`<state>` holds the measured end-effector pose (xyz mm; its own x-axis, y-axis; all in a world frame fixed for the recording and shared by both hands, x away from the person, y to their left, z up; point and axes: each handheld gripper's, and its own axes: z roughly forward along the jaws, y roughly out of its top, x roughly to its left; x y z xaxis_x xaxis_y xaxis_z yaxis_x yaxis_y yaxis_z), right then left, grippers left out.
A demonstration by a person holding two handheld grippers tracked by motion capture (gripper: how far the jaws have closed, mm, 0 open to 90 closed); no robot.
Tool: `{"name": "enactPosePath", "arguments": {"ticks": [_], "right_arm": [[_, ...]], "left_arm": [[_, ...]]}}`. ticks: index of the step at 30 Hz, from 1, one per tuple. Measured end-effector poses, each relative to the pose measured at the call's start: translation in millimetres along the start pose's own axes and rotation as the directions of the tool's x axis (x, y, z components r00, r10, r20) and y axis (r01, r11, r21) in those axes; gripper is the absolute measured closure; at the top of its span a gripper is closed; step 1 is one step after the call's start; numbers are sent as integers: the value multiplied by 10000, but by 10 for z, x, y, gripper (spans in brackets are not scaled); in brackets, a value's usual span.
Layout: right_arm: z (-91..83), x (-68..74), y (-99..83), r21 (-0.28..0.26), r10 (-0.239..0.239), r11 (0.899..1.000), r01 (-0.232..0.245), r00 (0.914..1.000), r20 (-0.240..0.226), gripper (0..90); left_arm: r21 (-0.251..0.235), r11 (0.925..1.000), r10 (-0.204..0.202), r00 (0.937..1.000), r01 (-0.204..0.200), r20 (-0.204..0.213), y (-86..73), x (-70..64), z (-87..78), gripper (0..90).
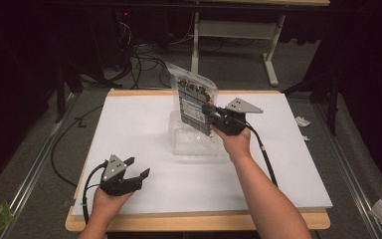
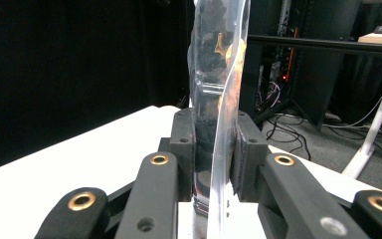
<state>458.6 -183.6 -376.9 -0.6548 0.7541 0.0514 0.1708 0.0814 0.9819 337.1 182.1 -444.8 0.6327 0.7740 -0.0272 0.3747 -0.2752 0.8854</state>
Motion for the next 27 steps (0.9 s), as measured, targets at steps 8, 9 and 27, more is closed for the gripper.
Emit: {"name": "enactPosePath", "arguments": {"ticks": [8,9,27], "right_arm": [[8,-8,-116,218,13,9998,-12,10000,-40,764],[8,-8,-116,218,13,9998,-12,10000,-40,764],[-84,-23,-286,609,52,9981,-50,10000,-23,766]], "left_arm": [[3,10000,-65,10000,65,46,-1,0,1,311],[3,10000,-65,10000,65,46,-1,0,1,311],[115,9999,-45,10000,44,82,-2,-6,15,316]]}}
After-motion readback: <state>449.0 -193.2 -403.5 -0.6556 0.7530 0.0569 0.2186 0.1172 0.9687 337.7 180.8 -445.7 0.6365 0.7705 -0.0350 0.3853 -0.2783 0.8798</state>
